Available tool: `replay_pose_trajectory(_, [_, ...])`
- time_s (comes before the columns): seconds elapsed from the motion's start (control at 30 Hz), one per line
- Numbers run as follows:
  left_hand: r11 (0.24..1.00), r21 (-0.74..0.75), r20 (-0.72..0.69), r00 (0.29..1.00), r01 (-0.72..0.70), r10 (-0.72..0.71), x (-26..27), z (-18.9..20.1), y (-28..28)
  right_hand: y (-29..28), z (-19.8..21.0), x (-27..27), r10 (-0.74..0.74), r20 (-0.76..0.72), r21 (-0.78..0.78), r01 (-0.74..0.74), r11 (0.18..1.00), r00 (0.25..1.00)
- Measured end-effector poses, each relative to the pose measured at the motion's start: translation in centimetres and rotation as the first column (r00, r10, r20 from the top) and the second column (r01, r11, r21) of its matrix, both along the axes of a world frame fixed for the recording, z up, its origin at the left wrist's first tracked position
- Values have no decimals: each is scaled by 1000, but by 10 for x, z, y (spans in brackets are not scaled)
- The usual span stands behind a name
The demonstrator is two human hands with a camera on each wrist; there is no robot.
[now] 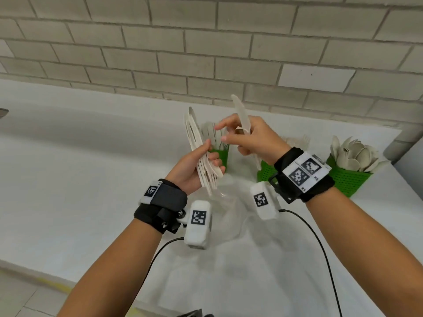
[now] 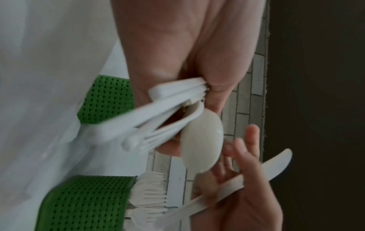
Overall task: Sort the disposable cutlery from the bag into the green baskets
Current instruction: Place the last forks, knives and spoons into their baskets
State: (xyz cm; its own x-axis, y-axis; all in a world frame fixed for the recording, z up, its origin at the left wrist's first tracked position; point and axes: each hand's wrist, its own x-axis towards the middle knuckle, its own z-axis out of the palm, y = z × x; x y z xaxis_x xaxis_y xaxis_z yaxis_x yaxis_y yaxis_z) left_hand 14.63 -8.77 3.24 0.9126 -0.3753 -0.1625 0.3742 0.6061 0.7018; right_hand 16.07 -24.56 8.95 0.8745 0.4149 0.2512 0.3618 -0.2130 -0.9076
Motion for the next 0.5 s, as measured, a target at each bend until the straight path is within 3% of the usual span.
replay_pose_trajectory(0.1, [1000, -1, 10, 1000, 3, -3, 10, 0, 14, 13, -11, 0, 147, 156, -349, -85, 933, 977])
replay_pose_trajectory(0.17, [1000, 19, 0, 1000, 17, -17, 16, 0, 21, 22, -17, 1, 191, 184, -424, -98, 901, 964])
replay_pose_trajectory(0.23, [1000, 9, -16, 1000, 10, -10, 20, 0, 27, 29, -19, 2, 170, 184, -414, -80, 907, 968])
replay_pose_trajectory(0.3, [999, -46, -38, 999, -17, 15, 23, 2, 32, 34, -21, 5, 44, 137, -303, 0, 953, 990])
replay_pose_trajectory(0.4, [988, -132, -41, 997, -78, 73, 28, 7, 39, 39, -24, 2, -163, -54, -206, 149, 967, 985])
replay_pose_trajectory(0.5, [984, -133, 1, 993, -118, 119, 30, 11, 44, 40, -28, -4, -145, -249, -260, 78, 962, 958])
